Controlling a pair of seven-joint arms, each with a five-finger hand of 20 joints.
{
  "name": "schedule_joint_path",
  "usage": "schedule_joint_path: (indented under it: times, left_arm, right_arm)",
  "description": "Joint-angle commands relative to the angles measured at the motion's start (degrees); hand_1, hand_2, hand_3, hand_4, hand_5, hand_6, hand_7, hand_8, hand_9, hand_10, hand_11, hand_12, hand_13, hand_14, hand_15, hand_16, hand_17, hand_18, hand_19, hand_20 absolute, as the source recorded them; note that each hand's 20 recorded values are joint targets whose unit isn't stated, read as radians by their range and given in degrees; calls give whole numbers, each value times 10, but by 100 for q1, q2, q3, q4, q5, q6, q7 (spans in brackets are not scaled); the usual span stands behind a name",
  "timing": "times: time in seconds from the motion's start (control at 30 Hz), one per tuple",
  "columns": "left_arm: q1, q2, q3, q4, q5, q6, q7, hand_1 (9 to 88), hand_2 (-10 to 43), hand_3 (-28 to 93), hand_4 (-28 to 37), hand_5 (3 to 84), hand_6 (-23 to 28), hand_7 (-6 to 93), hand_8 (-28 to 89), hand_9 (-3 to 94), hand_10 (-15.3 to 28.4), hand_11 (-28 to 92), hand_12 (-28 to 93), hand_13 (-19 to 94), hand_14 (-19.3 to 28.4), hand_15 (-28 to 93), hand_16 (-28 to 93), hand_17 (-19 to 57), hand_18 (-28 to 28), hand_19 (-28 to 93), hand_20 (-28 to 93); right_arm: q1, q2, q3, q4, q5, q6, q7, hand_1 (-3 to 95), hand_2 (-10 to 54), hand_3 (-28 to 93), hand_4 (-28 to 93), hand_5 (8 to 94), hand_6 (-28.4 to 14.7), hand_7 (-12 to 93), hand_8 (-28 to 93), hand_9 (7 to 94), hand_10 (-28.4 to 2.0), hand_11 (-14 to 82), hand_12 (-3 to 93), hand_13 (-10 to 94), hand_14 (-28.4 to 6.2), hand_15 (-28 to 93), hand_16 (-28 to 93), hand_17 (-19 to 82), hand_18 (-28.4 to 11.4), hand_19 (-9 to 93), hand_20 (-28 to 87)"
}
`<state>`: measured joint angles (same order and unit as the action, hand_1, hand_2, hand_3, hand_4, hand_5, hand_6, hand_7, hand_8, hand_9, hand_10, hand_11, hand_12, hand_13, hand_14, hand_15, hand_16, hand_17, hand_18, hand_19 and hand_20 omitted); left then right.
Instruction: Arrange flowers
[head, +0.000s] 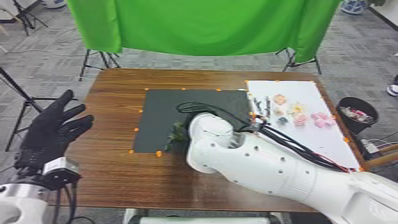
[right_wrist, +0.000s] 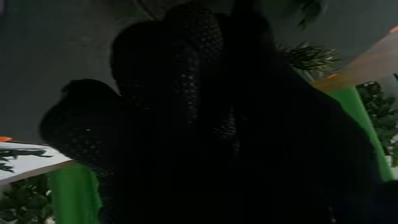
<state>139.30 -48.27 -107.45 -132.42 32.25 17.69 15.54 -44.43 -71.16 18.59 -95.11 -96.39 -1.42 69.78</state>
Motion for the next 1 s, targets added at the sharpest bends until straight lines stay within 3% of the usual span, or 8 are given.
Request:
schedule_joint_path:
  times: [0.03,0.07,0.3,0.57,0.6,0.7,0.83,1.0]
  left_arm:
    - [75,222,19,-19,-86,60,87,306,65,633,-191,297,63,73,-71,259,183,222,114,201,279,557,-120,-57,284,581,-85]
    - [66,171,10,-20,-40,22,17,307,66,632,-192,297,64,73,-71,259,183,223,115,201,279,557,-120,-57,284,581,-85]
    - [-28,34,38,-11,81,-30,-95,308,66,633,-191,298,65,72,-72,258,183,221,114,201,279,557,-120,-57,284,581,-85]
    - [-14,-33,4,-33,131,-45,-157,309,66,633,-190,300,66,72,-71,258,183,222,115,200,279,557,-120,-58,284,581,-84]
    - [-13,8,29,-26,98,-15,-91,308,66,633,-190,300,66,72,-71,258,183,222,115,200,279,557,-120,-58,284,582,-84]
    - [-43,-35,25,-32,138,-22,-170,308,66,634,-189,300,65,72,-72,258,182,222,115,200,279,557,-120,-58,284,582,-84]
    - [-45,-41,36,-26,138,-33,-166,307,66,635,-189,299,65,72,-71,258,183,223,115,200,279,557,-120,-57,284,582,-84]
    - [-66,-69,44,-19,164,-76,-189,308,66,635,-191,299,66,73,-71,258,182,223,115,200,279,557,-120,-58,284,582,-83]
  right_arm:
    - [206,-234,-64,135,0,75,121,582,-74,686,-257,861,-74,126,142,937,-120,324,150,937,-50,519,121,779,-57,932,-154]
    - [178,-254,-40,157,-15,27,153,576,-67,680,-257,862,-74,127,142,937,-121,328,149,937,-51,521,121,781,-58,932,-153]
    - [153,-314,-8,220,2,55,229,526,-33,681,-249,879,-73,130,130,937,-126,351,139,937,-55,538,110,792,-56,932,-141]
    - [-13,-382,132,137,87,-220,270,481,-8,703,-244,898,-68,137,94,937,-127,372,129,937,-57,558,100,800,-54,932,-120]
    - [8,-388,106,130,67,-229,271,474,-5,704,-242,898,-67,138,84,937,-127,373,128,937,-57,558,99,800,-53,932,-119]
    - [-42,-434,198,135,140,-393,292,464,-3,707,-239,899,-67,140,68,937,-128,374,127,937,-58,560,97,800,-52,932,-118]
    - [-77,-435,210,76,143,-410,263,427,8,716,-224,901,-64,154,-57,937,-130,368,127,937,-61,557,96,800,-52,932,-119]
    - [72,-353,-59,161,-312,-432,364,409,6,712,-221,898,-66,162,-84,937,-132,366,127,937,-63,555,94,799,-51,932,-124]
